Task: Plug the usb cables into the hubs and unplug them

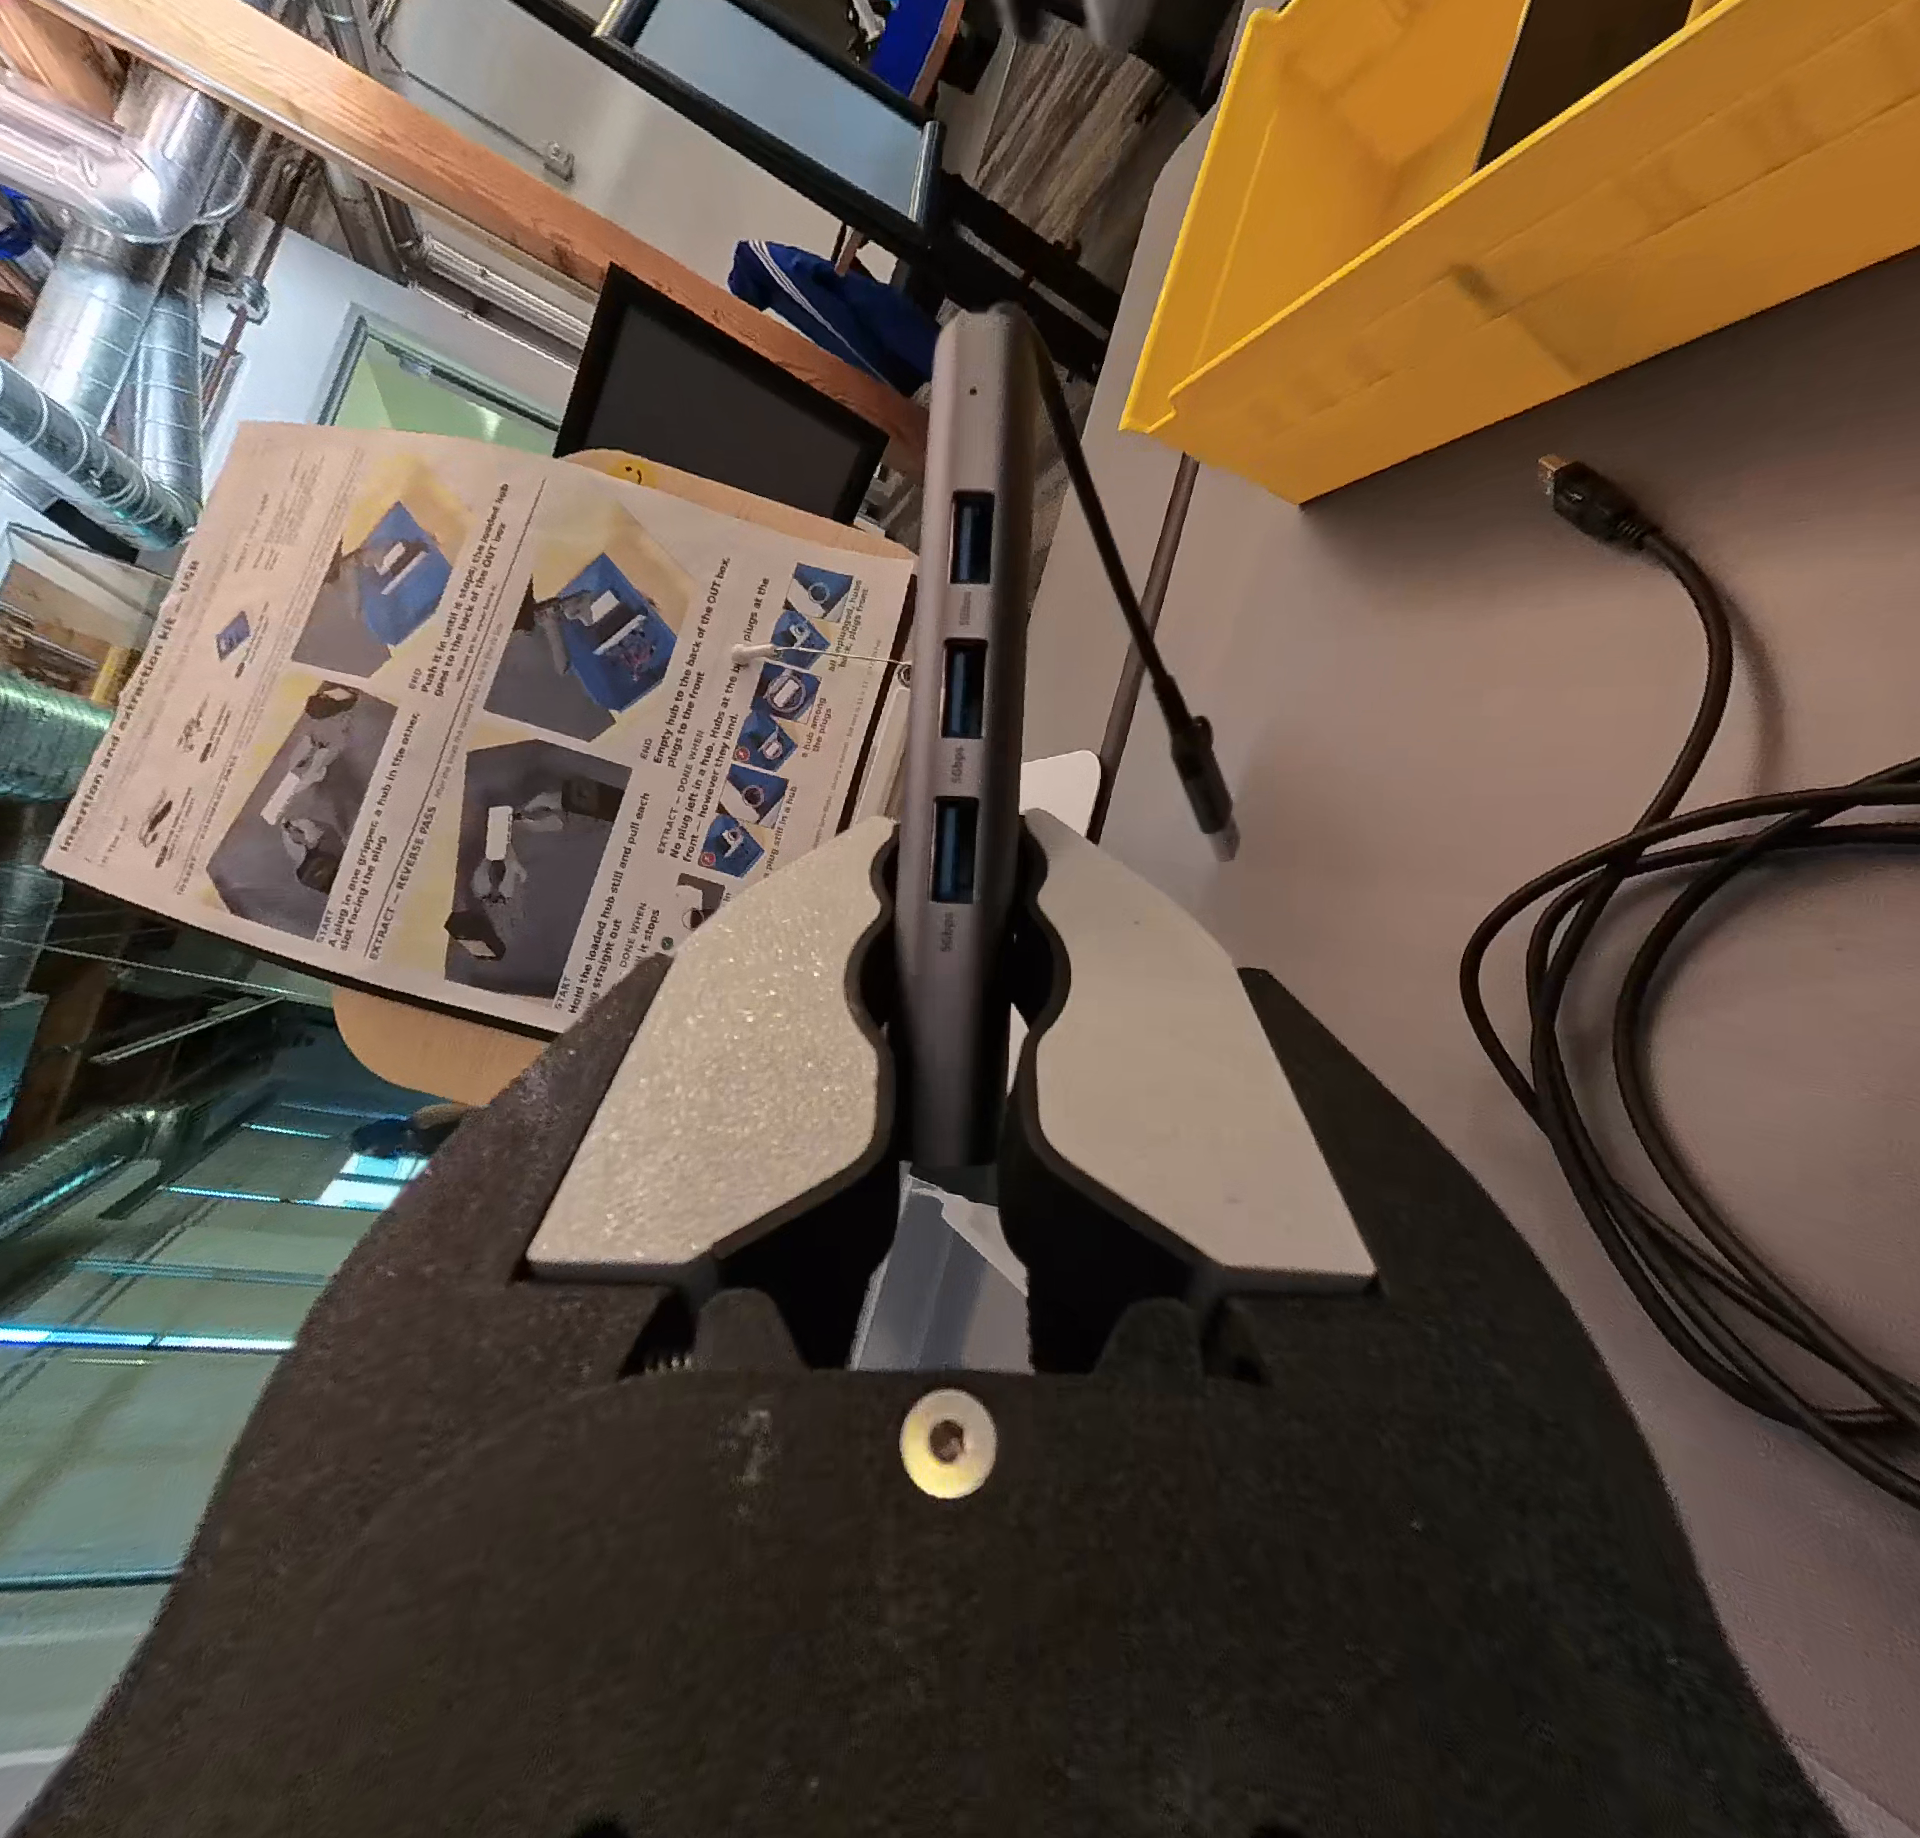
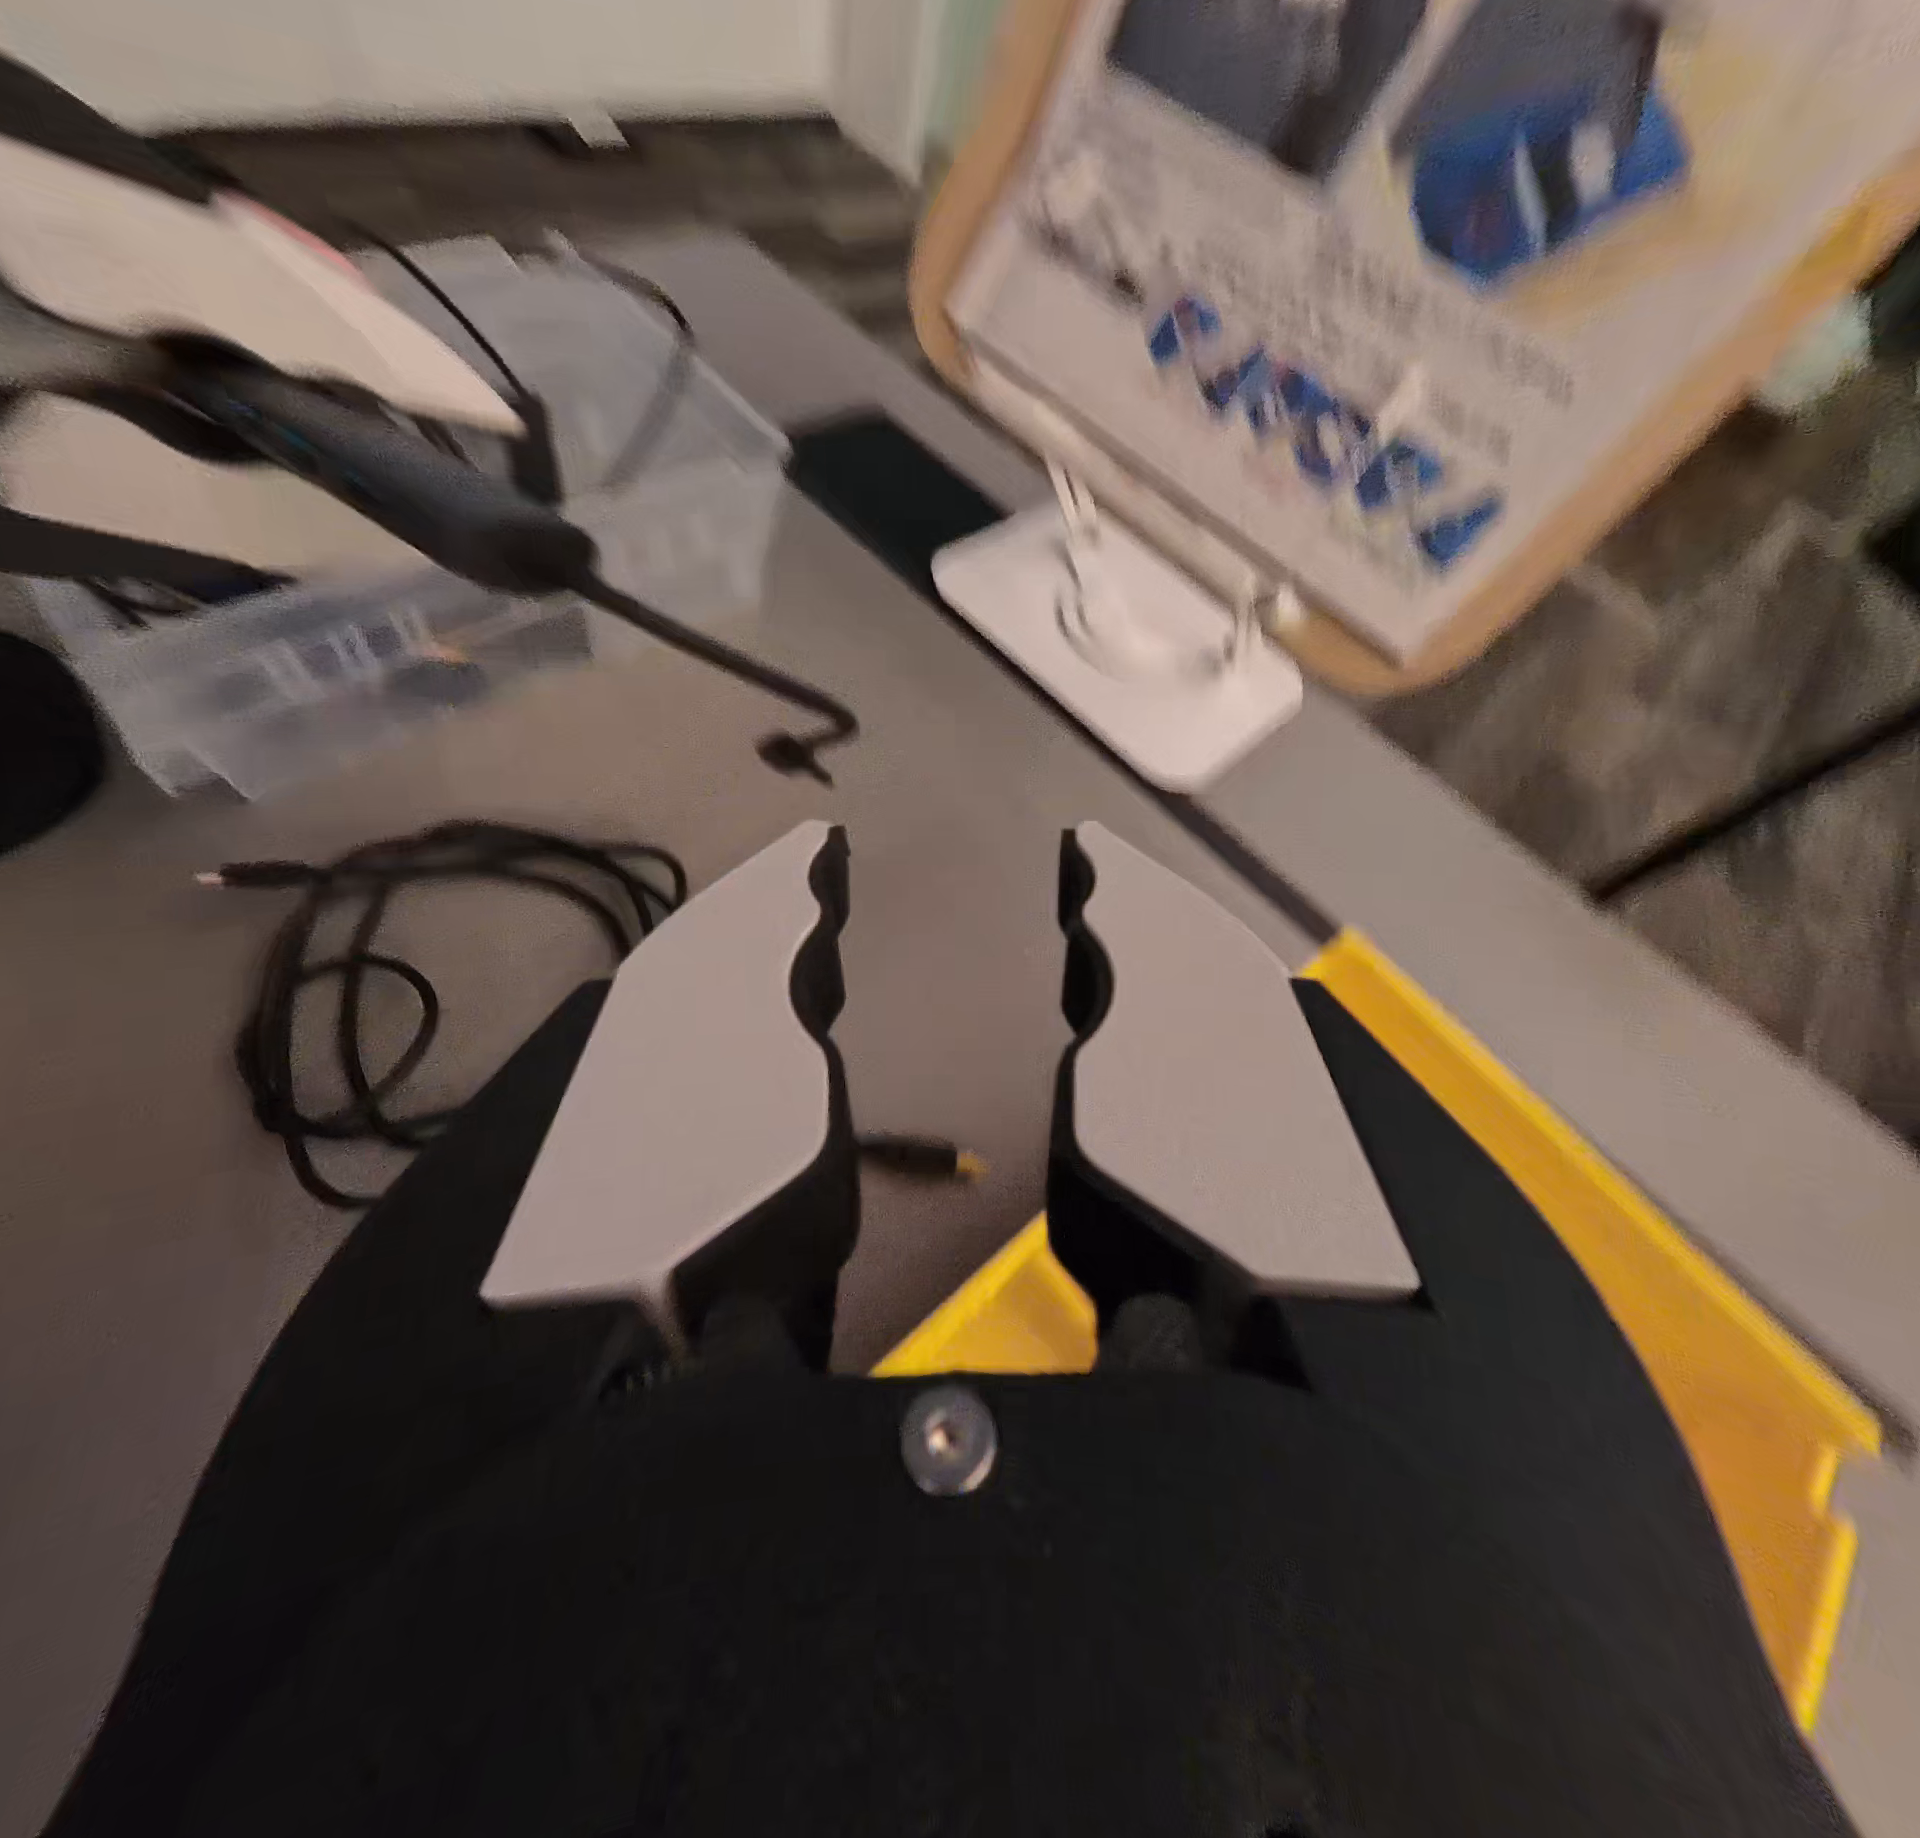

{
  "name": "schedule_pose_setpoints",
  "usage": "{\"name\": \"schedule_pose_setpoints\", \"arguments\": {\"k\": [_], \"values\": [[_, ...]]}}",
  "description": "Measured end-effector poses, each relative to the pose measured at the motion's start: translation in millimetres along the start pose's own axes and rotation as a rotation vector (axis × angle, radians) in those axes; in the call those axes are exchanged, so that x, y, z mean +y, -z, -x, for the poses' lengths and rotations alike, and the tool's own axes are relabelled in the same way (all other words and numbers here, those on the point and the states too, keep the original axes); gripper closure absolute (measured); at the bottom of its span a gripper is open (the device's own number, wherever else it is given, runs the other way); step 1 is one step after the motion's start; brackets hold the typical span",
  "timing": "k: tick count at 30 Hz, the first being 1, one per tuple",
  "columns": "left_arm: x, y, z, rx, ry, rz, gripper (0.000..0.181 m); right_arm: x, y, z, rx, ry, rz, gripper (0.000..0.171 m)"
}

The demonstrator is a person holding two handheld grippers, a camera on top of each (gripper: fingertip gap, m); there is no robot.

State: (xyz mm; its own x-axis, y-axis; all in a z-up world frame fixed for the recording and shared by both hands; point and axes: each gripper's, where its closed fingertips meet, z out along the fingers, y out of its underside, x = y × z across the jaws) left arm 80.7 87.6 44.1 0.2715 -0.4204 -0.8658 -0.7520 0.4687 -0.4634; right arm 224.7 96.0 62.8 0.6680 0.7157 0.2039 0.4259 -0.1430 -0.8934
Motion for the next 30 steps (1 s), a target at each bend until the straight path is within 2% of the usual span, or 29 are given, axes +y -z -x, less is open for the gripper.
{"name": "schedule_pose_setpoints", "arguments": {"k": [2, 5, 8, 10, 14, 17, 21, 23, 27, 29, 30], "values": [[-4, 0, 0, 0.002, -0.011, -0.010, 0.165, 26, -4, 7, -0.006, -0.106, 0.067, 0.131], [-10, 3, 2, 0.003, -0.006, -0.031, 0.165, 50, -7, 38, -0.117, -0.346, 0.020, 0.142], [-9, 4, 3, -0.001, -0.019, -0.023, 0.165, 73, -10, 59, -0.133, -0.485, 0.054, 0.142], [-7, 5, 4, -0.003, -0.021, -0.016, 0.165, 80, -11, 64, -0.065, -0.457, 0.059, 0.146], [-4, 7, 6, -0.003, -0.005, -0.016, 0.165, 102, -10, 47, 0.231, -0.328, 0.145, 0.153], [1, 9, 10, -0.010, -0.001, -0.007, 0.165, 109, -7, 39, 0.342, -0.370, 0.177, 0.153], [5, 11, 15, -0.025, -0.005, 0.008, 0.165, 125, -11, 31, 0.475, -0.369, 0.282, 0.163], [6, 12, 16, -0.035, -0.030, 0.022, 0.165, 123, -16, 31, 0.527, -0.298, 0.315, 0.164], [2, 15, 17, -0.033, -0.028, 0.008, 0.165, 87, -24, 43, 0.553, -0.182, 0.168, 0.170], [1, 16, 19, -0.033, -0.018, 0.000, 0.165, 105, -37, 45, 0.505, -0.273, 0.249, 0.165], [0, 17, 20, -0.034, -0.010, -0.006, 0.165, 121, -44, 47, 0.478, -0.333, 0.317, 0.158]]}}
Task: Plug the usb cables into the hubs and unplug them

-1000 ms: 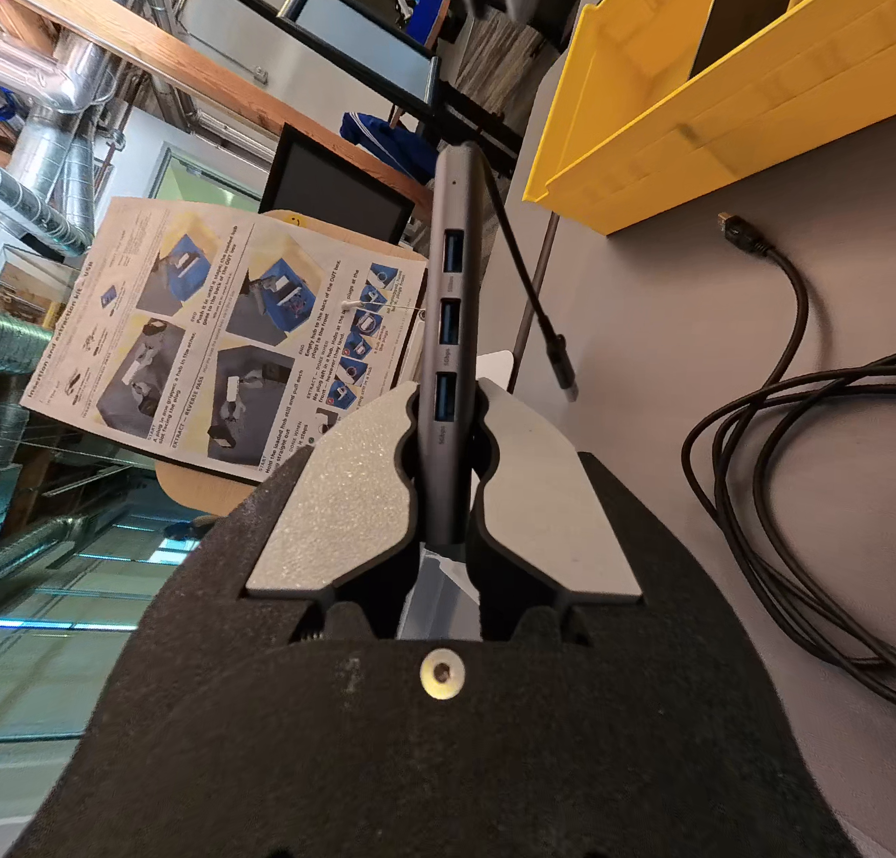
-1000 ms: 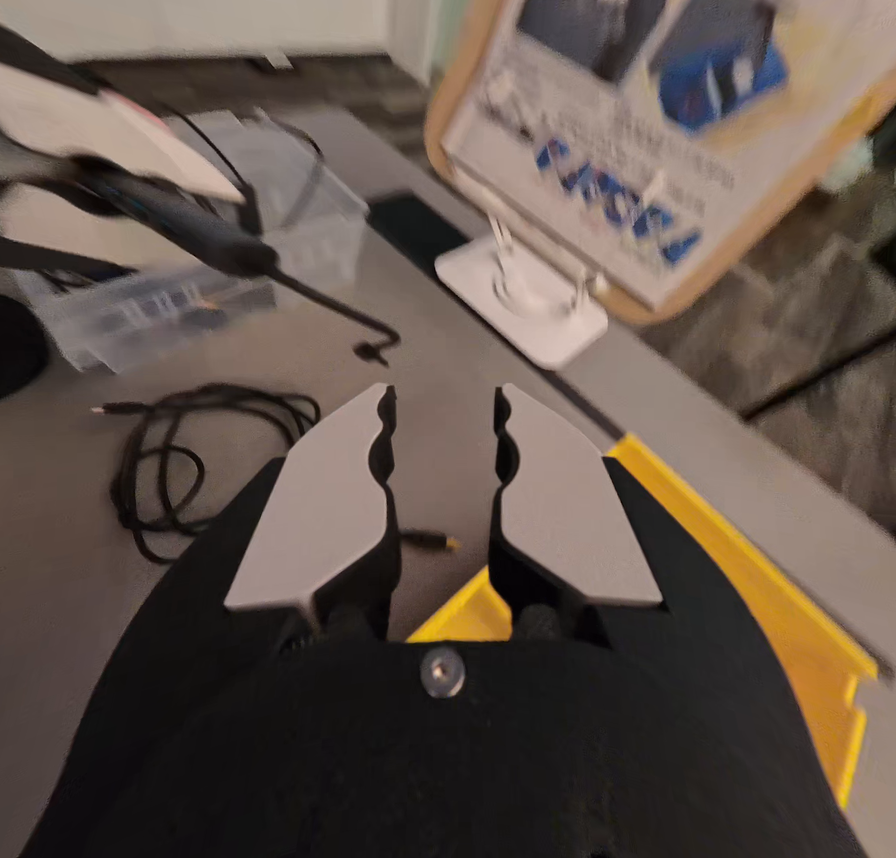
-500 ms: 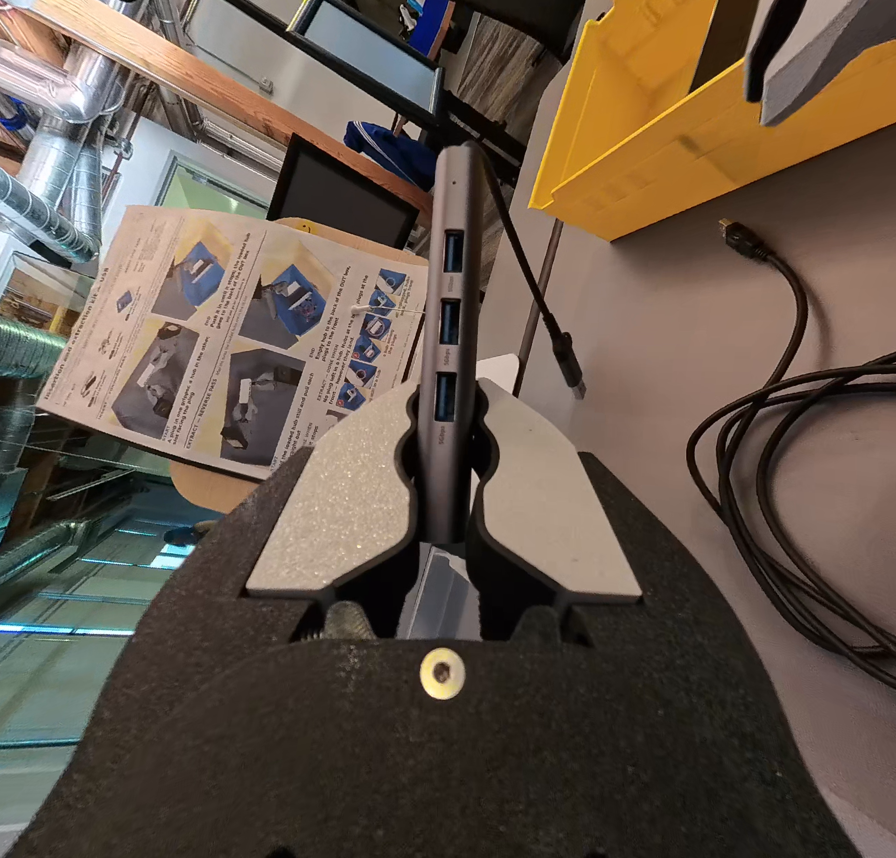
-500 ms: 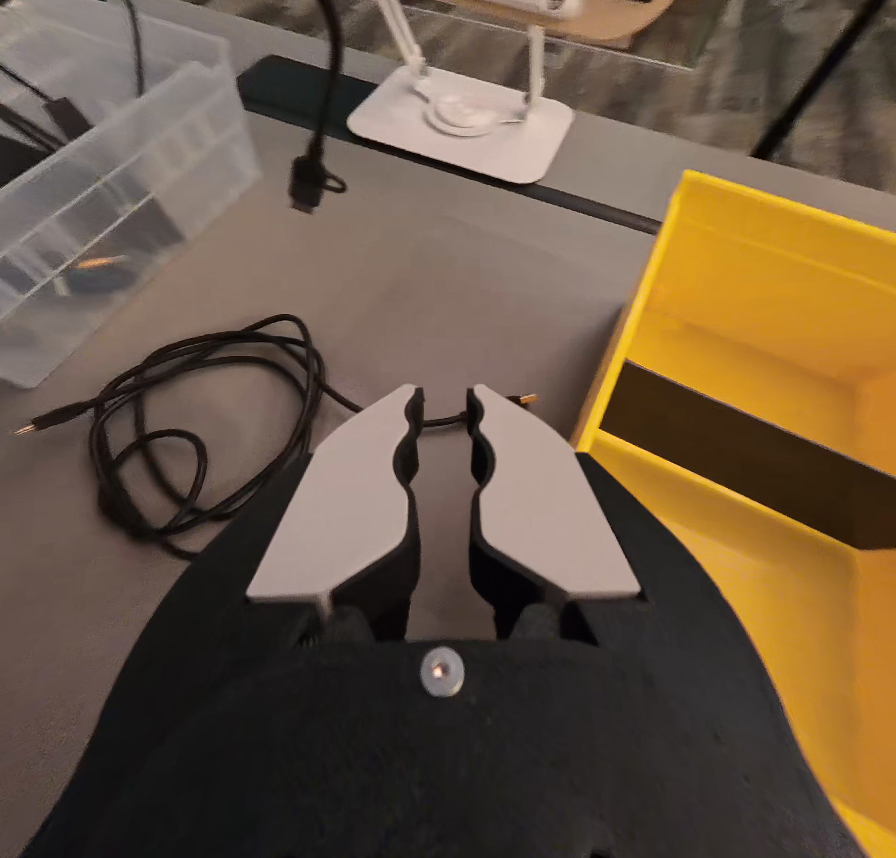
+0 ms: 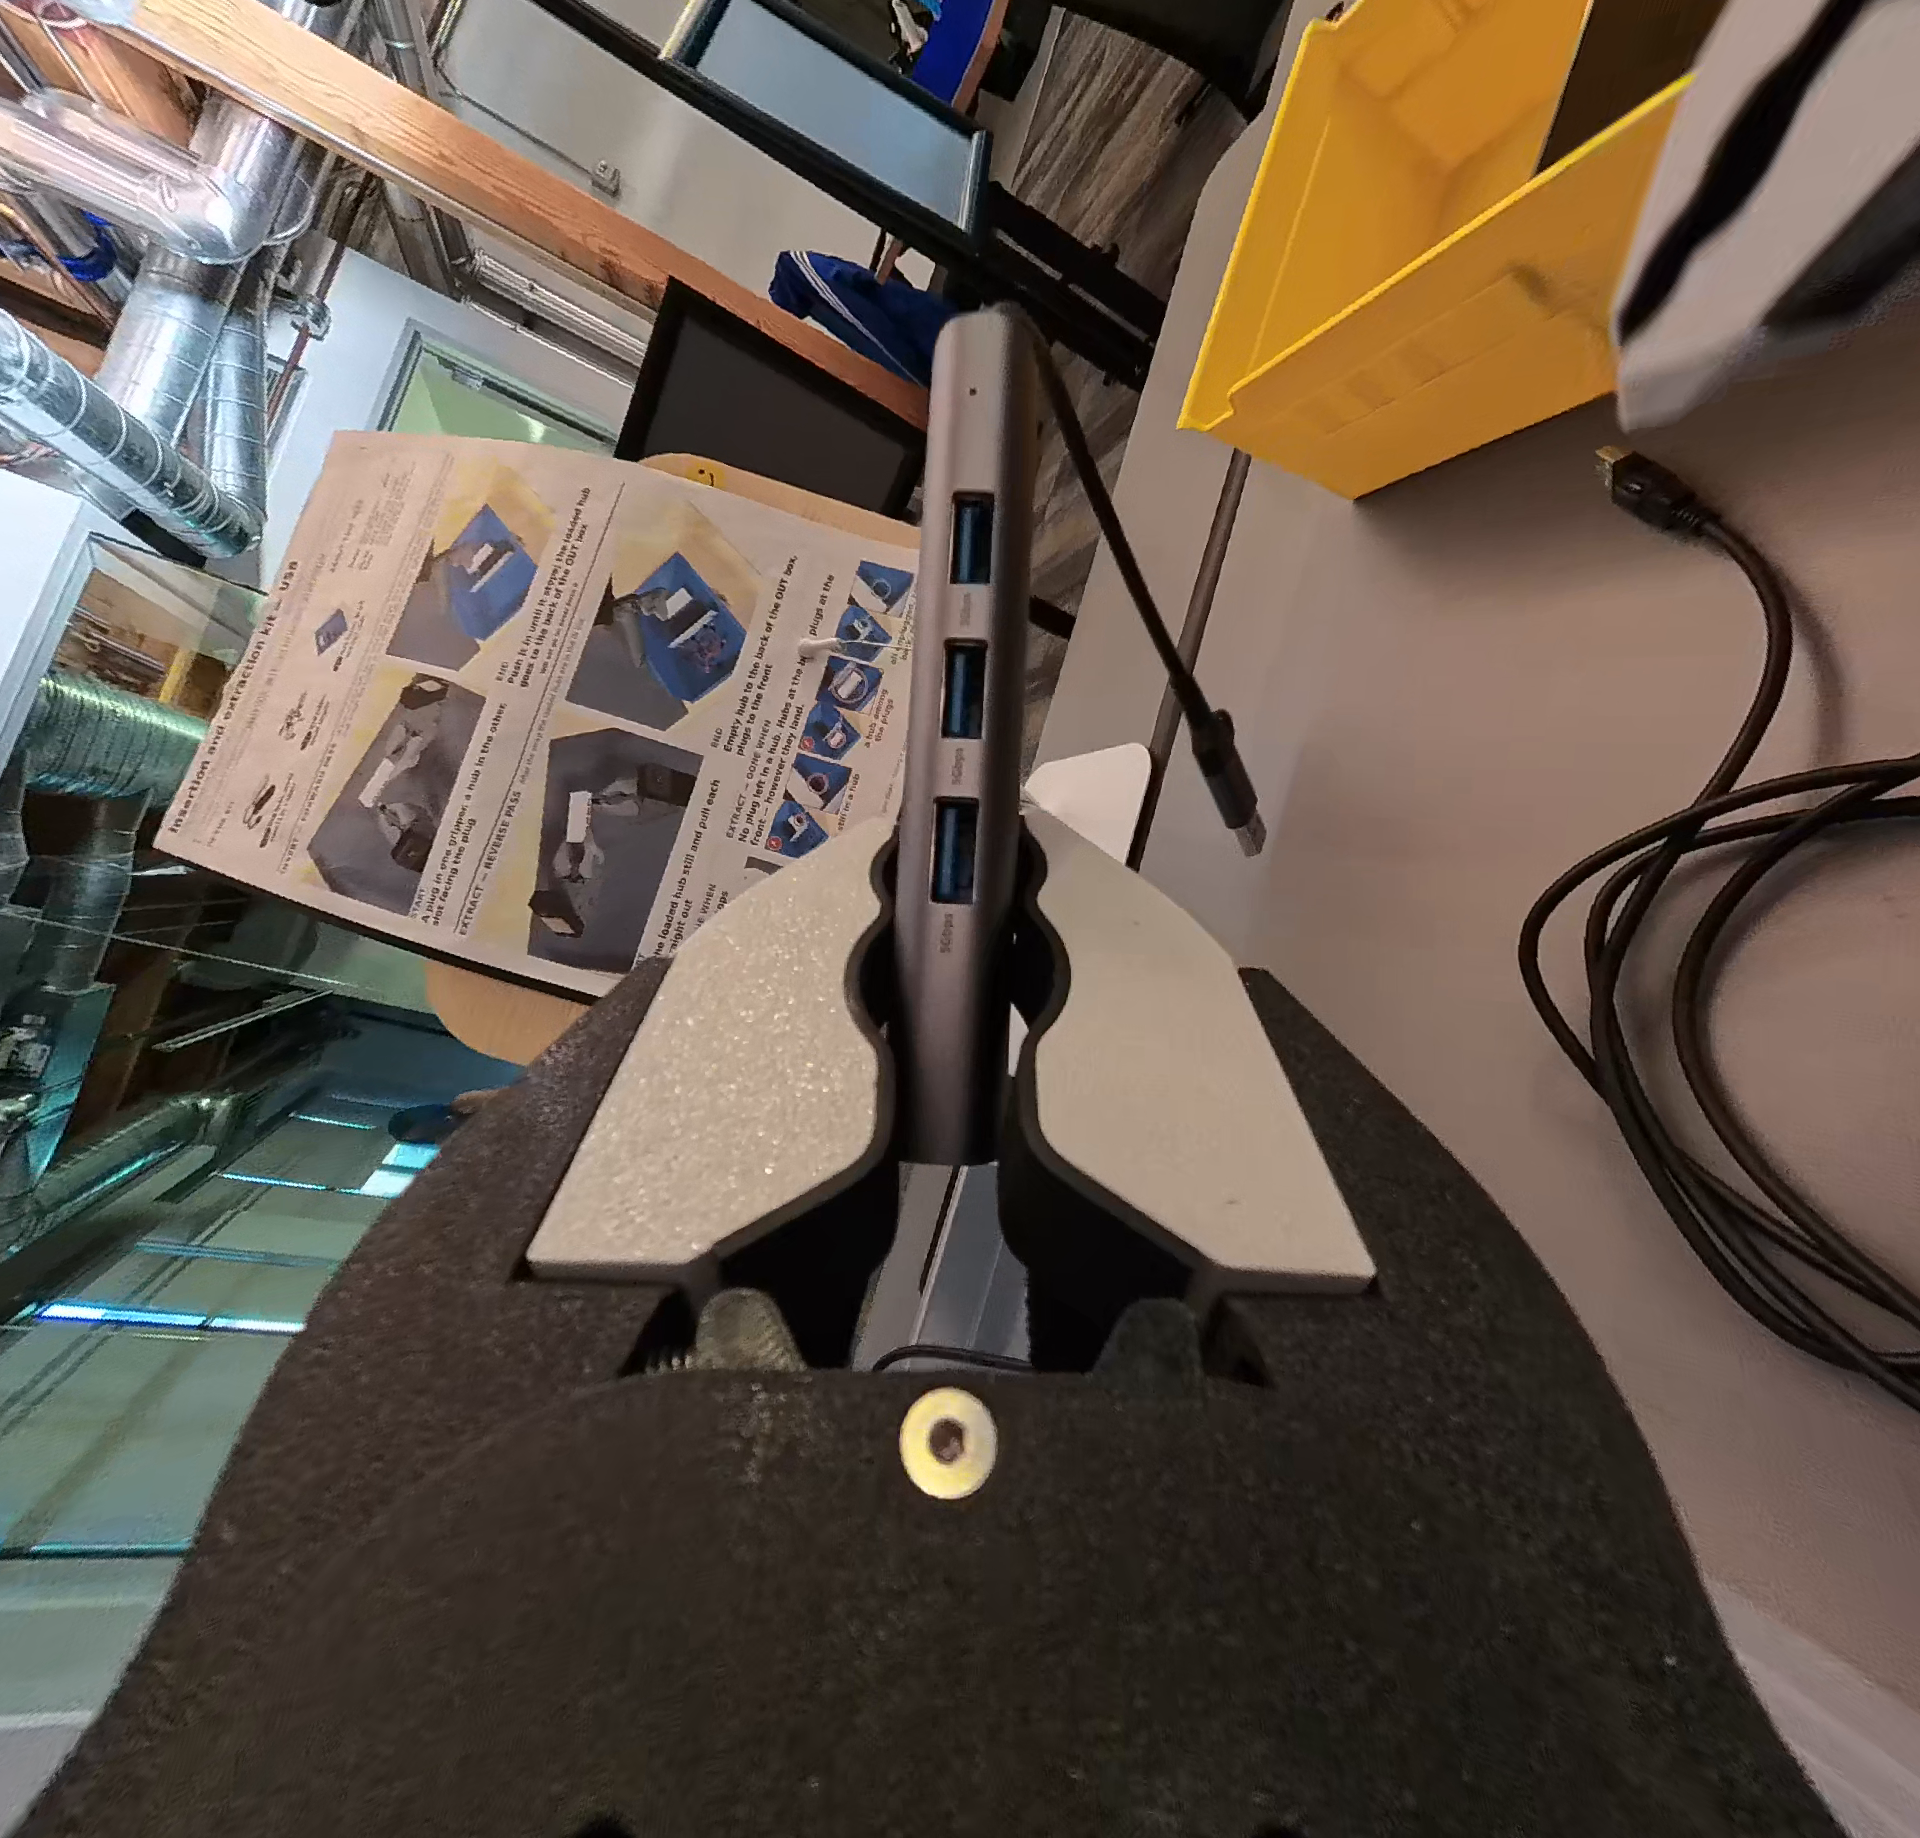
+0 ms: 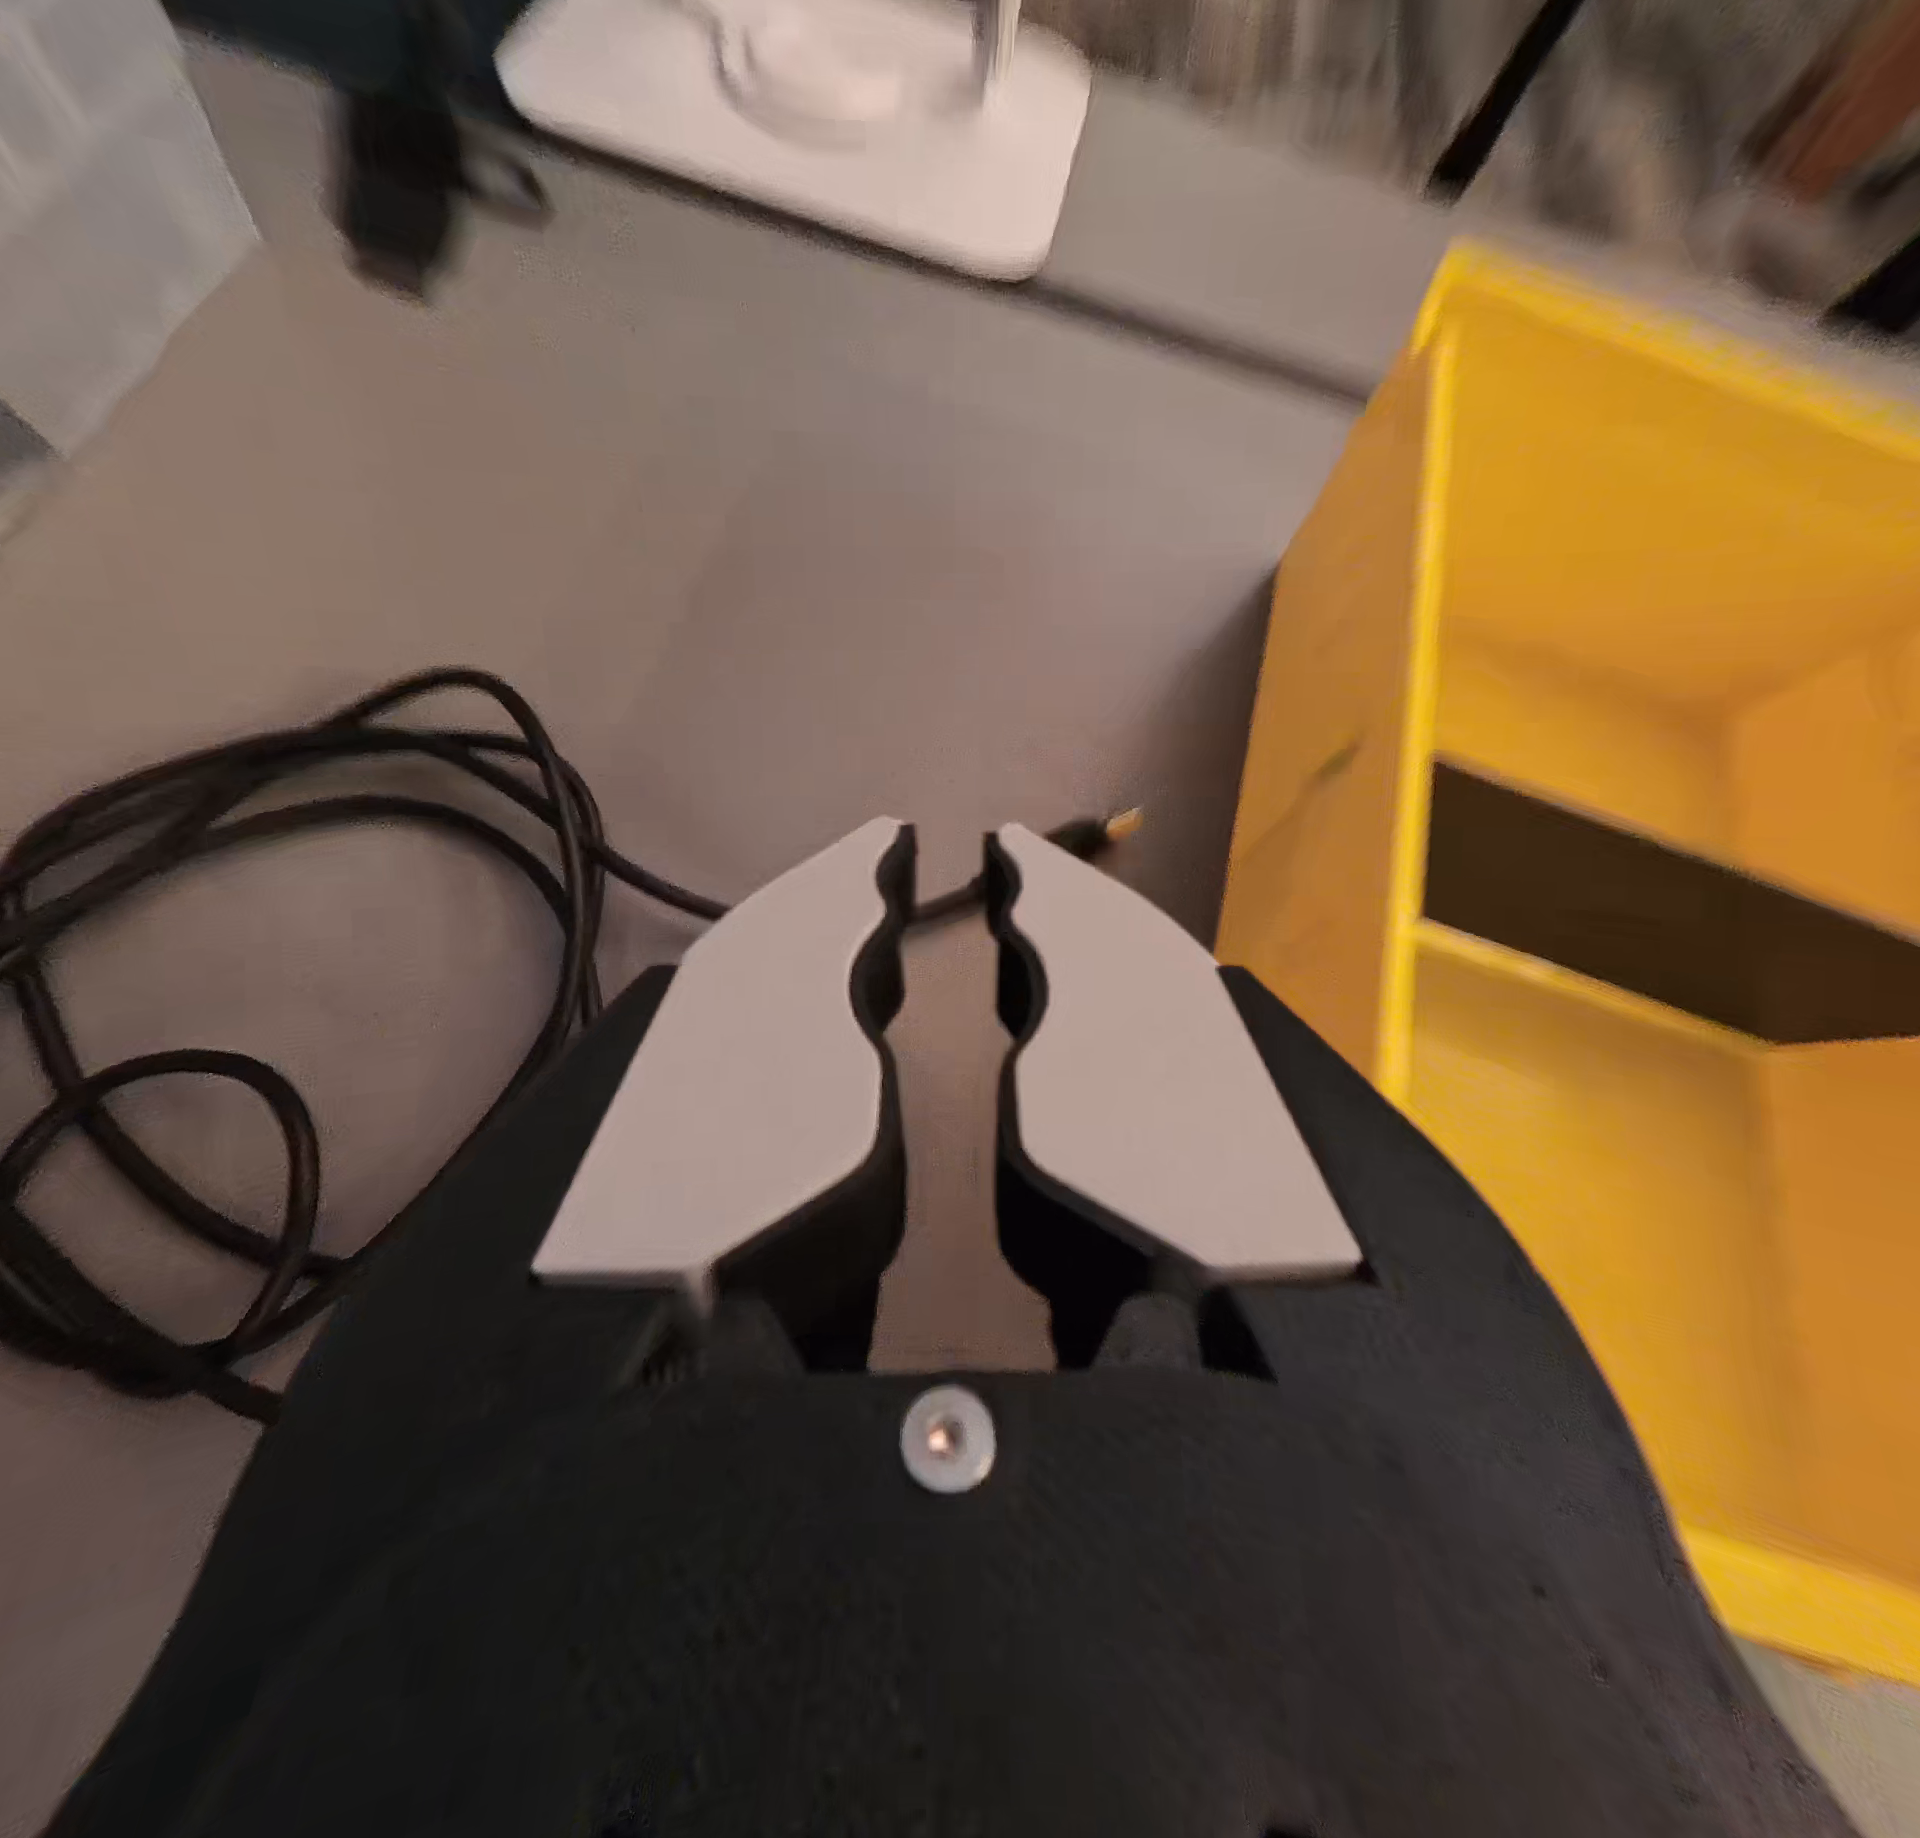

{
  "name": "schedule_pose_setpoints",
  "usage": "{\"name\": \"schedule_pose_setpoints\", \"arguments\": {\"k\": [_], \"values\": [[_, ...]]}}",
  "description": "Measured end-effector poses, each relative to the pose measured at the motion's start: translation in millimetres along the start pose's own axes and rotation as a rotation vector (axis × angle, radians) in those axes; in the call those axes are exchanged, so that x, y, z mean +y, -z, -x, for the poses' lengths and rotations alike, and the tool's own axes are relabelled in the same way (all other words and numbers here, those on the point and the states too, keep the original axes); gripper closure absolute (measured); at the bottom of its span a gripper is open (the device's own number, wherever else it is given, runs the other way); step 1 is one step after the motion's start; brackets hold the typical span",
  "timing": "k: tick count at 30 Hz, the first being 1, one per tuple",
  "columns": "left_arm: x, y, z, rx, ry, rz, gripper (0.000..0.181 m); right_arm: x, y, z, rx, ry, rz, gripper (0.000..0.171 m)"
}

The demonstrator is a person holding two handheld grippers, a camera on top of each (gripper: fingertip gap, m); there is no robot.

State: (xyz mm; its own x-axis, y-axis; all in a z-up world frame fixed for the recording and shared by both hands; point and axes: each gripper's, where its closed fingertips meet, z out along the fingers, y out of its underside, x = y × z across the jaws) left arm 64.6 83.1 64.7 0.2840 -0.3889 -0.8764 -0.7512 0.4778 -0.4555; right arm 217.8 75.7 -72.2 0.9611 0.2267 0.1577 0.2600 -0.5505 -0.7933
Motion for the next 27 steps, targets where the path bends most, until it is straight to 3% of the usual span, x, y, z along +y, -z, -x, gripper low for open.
{"name": "schedule_pose_setpoints", "arguments": {"k": [3, 11, 15, 18, 23, 27], "values": [[-2, 3, 4, -0.003, 0.013, -0.014, 0.165, 26, -27, -6, 0.065, -0.029, 0.098, 0.148], [-6, 8, 8, -0.011, 0.013, -0.025, 0.165, 42, -68, -25, 0.219, -0.097, 0.189, 0.129], [-4, 10, 13, -0.025, 0.008, -0.022, 0.165, 50, -79, -31, 0.223, -0.154, 0.227, 0.132], [-2, 13, 17, -0.034, 0.025, -0.036, 0.165, 49, -84, -26, 0.164, -0.190, 0.255, 0.150], [2, 18, 27, -0.054, 0.065, -0.062, 0.165, 38, -89, -8, 0.010, -0.161, 0.173, 0.157], [6, 21, 33, -0.078, 0.078, -0.071, 0.165, -10, -58, 1, -0.126, -0.120, -0.087, 0.161]]}}
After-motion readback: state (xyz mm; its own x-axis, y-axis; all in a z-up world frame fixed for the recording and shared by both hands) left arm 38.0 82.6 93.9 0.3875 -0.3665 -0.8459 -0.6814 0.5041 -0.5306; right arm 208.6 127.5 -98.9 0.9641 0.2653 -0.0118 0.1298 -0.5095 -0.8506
